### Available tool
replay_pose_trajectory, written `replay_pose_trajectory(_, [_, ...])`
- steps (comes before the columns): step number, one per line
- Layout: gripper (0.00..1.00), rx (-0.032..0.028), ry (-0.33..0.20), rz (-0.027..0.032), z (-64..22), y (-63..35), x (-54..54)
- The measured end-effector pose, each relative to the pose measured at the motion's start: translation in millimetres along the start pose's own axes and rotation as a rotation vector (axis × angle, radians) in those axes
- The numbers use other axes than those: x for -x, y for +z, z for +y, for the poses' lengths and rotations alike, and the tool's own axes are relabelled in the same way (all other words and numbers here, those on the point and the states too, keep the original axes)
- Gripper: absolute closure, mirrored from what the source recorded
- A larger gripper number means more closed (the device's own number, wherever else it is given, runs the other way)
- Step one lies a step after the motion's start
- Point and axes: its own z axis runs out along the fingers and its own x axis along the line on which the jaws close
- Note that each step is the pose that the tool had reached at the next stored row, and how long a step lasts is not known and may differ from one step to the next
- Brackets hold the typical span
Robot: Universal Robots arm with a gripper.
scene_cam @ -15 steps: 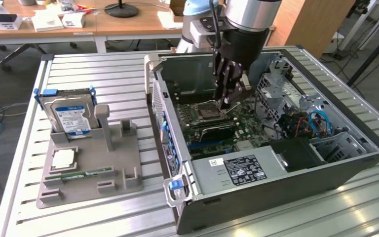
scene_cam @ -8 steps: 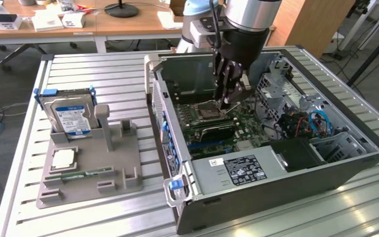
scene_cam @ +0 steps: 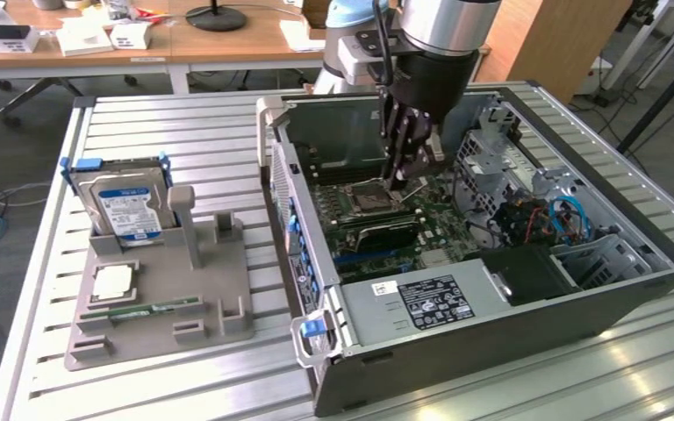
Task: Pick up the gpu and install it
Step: 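Press down on the gpu until it lock into place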
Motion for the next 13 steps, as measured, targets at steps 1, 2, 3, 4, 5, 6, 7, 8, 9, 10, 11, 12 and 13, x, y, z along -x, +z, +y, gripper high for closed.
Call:
replay_pose_trajectory(1, [0.75,0.0000,0.000,0.0000,0.0,0.0,0.0])
replay_pose_trajectory(2, [0.75,0.0000,0.000,0.0000,0.0,0.0,0.0])
replay_pose_trajectory(3, [0.80,0.0000,0.000,0.0000,0.0,0.0,0.0])
replay_pose_trajectory(4, [0.86,0.0000,0.000,0.0000,0.0,0.0,0.0])
replay_pose_trajectory(5, [0.86,0.0000,0.000,0.0000,0.0,0.0,0.0])
replay_pose_trajectory(6, [0.90,0.0000,0.000,0.0000,0.0,0.0,0.0])
replay_pose_trajectory(7, [0.90,0.0000,0.000,0.0000,0.0,0.0,0.0])
replay_pose_trajectory(8, [0.90,0.0000,0.000,0.0000,0.0,0.0,0.0])
replay_pose_trajectory(9, [0.90,0.0000,0.000,0.0000,0.0,0.0,0.0])
replay_pose_trajectory(10, [0.90,0.0000,0.000,0.0000,0.0,0.0,0.0])
replay_pose_trajectory(11, [0.90,0.0000,0.000,0.0001,0.0,0.1,0.0])
replay_pose_trajectory(12, [0.90,0.0000,0.000,-0.0001,0.0,0.7,0.0])
replay_pose_trajectory(13, [0.90,0.0000,0.000,0.0000,0.0,1.9,-0.1])
